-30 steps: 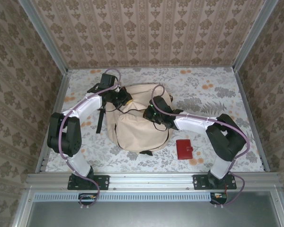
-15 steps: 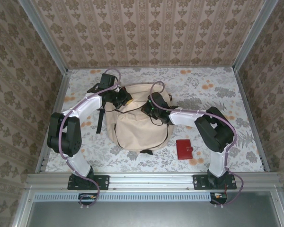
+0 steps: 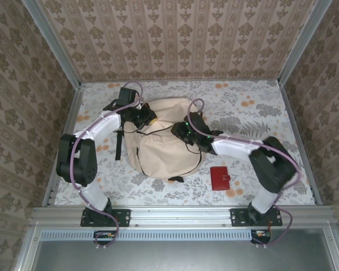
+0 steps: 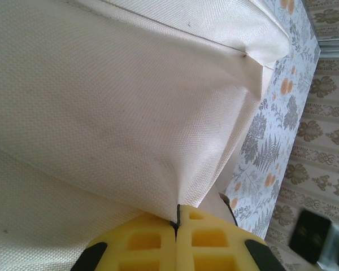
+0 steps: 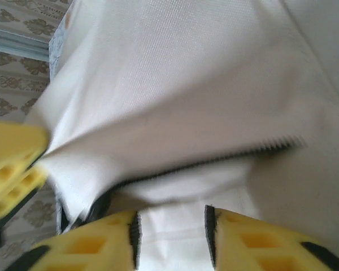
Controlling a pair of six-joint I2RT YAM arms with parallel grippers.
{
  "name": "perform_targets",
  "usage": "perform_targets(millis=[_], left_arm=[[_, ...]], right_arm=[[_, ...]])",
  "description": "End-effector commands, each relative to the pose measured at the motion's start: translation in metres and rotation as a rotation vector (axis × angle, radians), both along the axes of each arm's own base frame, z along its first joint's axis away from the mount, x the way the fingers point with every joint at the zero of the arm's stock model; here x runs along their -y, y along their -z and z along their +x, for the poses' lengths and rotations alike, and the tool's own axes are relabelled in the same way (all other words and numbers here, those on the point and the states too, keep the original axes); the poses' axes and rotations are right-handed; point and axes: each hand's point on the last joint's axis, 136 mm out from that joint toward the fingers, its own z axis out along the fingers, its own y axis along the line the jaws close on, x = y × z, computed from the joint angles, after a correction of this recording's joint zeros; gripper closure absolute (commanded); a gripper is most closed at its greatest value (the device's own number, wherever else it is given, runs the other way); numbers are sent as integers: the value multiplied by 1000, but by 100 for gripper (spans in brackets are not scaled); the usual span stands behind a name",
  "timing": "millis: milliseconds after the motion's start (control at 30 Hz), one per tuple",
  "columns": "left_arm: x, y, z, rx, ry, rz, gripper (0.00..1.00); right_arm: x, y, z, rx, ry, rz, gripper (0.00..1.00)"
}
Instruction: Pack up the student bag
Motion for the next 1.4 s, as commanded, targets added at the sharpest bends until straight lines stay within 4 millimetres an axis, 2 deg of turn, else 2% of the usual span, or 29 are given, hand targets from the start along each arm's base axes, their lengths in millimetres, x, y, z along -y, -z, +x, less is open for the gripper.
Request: perform_targets(millis=[0,67,167,233,333,467,633,700,867,967,1100,1233,1367], left_arm=[[8,-3,5,20,31,-23,100],[8,-1,6,20,32,-19,100],[6,1,6,21,30,-9,100],[4,1,6,23,28,-3,100],[2,1,6,28,26,9,100],[-1,2,6,31,21,23,100],[-2,3,5,30,26,34,100],[-2,2,2,32,34,46,96],[-14,-7,-3,57,28,96,61],[-17,-18,-8,85,34,115,47],[-16,-31,-18,114,48,133,38],[3,-40,-38,138,101,171,35],[39,-40,-71,155,196,215,34]], right_arm=[[34,-5,-47,-51,-116,-171,40],[69,-6,-69,-85,-144,-332,27],[123,-1,-102,-160,-147,-537,15],[148,2,-121,-205,-145,-602,11],[176,9,-149,-274,-127,-631,8],[199,28,-174,-356,-93,-599,7],[199,62,-189,-443,-96,-501,7],[195,73,-191,-468,-110,-468,8],[185,87,-193,-500,-144,-427,12],[178,90,-194,-506,-172,-392,15],[166,91,-194,-494,-220,-338,18],[170,96,-195,-502,-214,-361,17],[158,97,-197,-508,-250,-298,17]])
